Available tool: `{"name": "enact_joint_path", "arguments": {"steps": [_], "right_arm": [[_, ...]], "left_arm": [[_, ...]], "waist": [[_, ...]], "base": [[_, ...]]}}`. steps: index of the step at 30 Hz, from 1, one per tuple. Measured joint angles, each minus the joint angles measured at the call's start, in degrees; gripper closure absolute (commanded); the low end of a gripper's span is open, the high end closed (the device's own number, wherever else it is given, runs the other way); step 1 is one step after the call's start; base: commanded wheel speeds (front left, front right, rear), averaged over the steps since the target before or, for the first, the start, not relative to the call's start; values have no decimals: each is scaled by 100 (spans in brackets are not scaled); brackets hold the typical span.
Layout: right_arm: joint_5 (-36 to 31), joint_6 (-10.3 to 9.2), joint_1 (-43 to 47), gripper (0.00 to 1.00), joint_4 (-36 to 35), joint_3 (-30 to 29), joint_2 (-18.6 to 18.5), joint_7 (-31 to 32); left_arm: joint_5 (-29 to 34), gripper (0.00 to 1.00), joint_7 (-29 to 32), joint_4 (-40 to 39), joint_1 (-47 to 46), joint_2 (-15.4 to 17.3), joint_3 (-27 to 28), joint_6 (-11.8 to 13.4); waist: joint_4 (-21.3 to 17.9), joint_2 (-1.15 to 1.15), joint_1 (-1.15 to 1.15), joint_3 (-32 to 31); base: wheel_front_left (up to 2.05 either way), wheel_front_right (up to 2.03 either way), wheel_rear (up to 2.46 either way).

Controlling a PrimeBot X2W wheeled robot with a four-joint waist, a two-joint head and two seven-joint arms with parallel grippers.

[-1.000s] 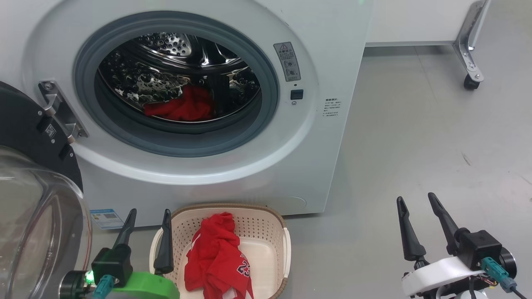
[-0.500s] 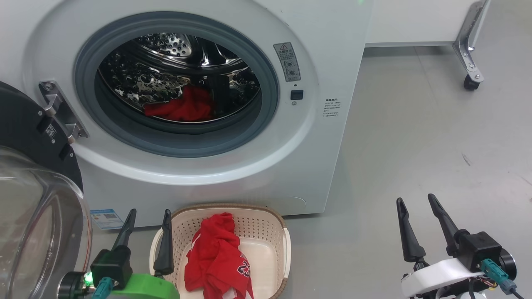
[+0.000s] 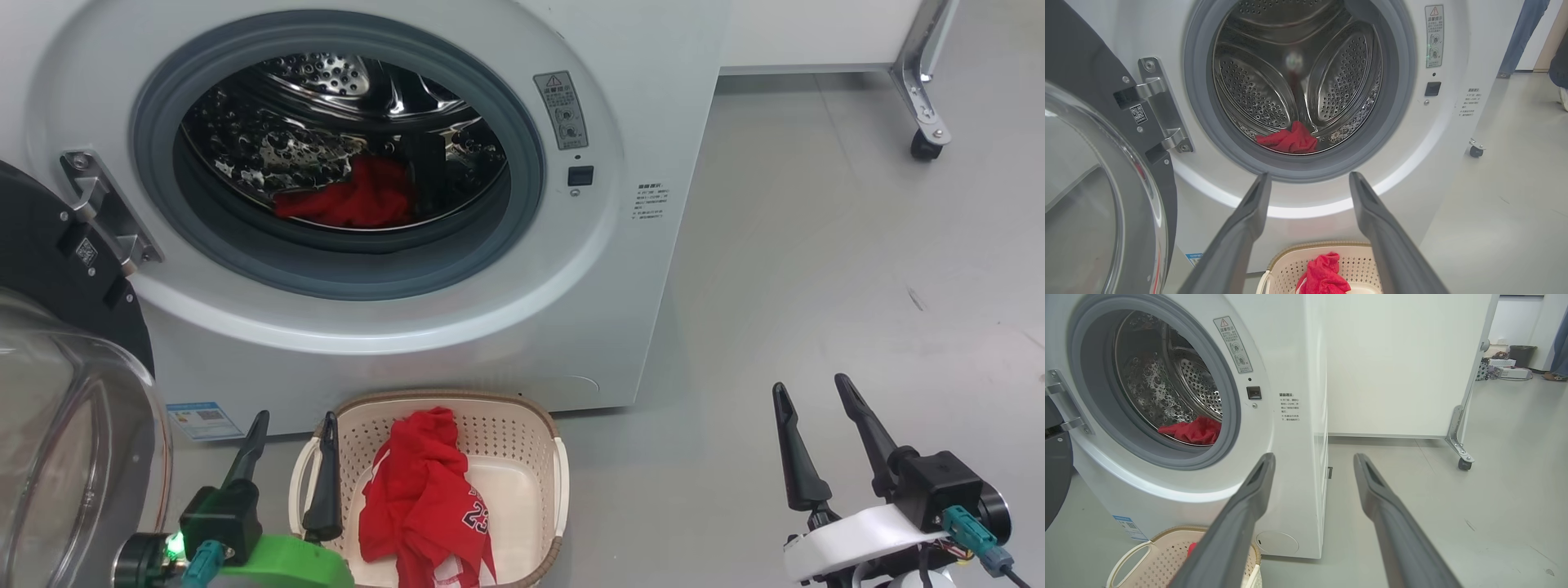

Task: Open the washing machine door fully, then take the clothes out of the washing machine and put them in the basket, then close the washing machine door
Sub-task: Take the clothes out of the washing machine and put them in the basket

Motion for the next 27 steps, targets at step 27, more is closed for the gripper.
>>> {"name": "enact_joint_path", "arguments": {"steps": [27], "right_arm": [[37, 110, -598, 0, -486, 147, -40, 78]], "left_arm": [[-4, 0, 1886, 1292, -2519, -19, -437, -288]], "waist": [[-358, 0, 0, 1555]], "base": [[0, 0, 0]]}}
